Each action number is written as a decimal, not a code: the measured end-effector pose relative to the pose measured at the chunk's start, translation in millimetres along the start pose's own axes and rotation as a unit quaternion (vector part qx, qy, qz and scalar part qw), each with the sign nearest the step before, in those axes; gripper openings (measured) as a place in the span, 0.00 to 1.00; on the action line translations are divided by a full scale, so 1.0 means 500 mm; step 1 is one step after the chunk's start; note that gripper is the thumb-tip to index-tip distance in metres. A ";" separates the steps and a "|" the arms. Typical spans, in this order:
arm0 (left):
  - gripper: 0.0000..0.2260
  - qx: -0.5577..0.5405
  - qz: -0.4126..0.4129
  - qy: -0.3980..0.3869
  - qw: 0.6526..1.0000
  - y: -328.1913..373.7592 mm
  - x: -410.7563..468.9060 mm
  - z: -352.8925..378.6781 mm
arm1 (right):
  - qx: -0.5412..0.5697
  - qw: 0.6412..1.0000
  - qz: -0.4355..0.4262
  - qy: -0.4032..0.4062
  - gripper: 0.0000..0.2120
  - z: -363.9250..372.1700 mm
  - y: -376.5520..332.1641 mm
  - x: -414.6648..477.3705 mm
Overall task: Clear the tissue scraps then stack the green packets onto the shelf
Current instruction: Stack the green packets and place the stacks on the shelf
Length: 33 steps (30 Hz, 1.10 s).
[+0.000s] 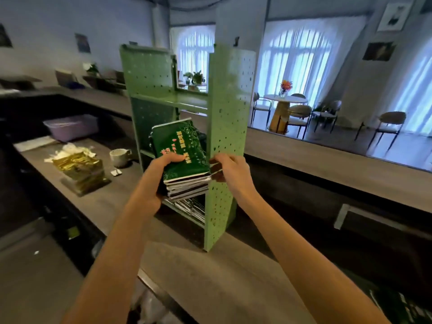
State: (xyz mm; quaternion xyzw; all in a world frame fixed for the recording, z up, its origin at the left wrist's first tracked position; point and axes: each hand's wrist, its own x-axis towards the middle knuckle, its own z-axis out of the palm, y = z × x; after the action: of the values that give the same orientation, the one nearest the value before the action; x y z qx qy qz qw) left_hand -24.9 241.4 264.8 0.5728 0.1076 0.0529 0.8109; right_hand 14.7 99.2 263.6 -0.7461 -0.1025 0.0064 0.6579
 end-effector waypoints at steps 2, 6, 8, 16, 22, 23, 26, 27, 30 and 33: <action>0.04 -0.004 0.016 -0.012 1.000 0.045 0.043 -0.042 | -0.037 0.993 -0.066 0.086 0.13 0.041 -0.013 0.048; 0.05 0.015 0.036 -0.048 0.998 0.134 0.129 -0.106 | -0.081 0.965 -0.140 0.207 0.14 0.100 -0.046 0.122; 0.06 0.034 0.037 -0.067 0.996 0.174 0.164 -0.122 | -0.091 0.944 -0.175 0.263 0.11 0.119 -0.062 0.147; 0.08 0.088 0.037 -0.194 0.976 0.293 0.239 -0.091 | -0.080 0.890 -0.212 0.396 0.14 0.138 -0.097 0.215; 0.08 0.060 0.046 -0.271 0.959 0.330 0.265 -0.074 | -0.107 0.884 -0.217 0.401 0.16 0.137 -0.101 0.234; 0.08 0.054 0.045 -0.279 0.958 0.335 0.269 -0.069 | -0.105 0.882 -0.222 0.402 0.16 0.137 -0.102 0.237; 0.08 0.041 0.044 -0.297 0.953 0.355 0.282 -0.053 | -0.116 0.874 -0.235 0.409 0.17 0.137 -0.102 0.246; 0.08 0.038 0.041 -0.304 0.951 0.360 0.287 -0.046 | -0.125 0.871 -0.239 0.411 0.19 0.137 -0.103 0.249; 0.08 0.052 0.022 -0.318 0.947 0.363 0.308 -0.024 | -0.142 0.865 -0.257 0.407 0.21 0.130 -0.110 0.256; 0.08 0.076 -0.008 -0.308 0.948 0.355 0.338 -0.003 | -0.155 0.868 -0.261 0.393 0.22 0.122 -0.115 0.259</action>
State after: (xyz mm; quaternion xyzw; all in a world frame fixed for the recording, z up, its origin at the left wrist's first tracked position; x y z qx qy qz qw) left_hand 145.4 338.2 411.7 0.6203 -0.1387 -0.1409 0.7591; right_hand 124.3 186.3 328.2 -0.7254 -0.0257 -0.4753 0.4972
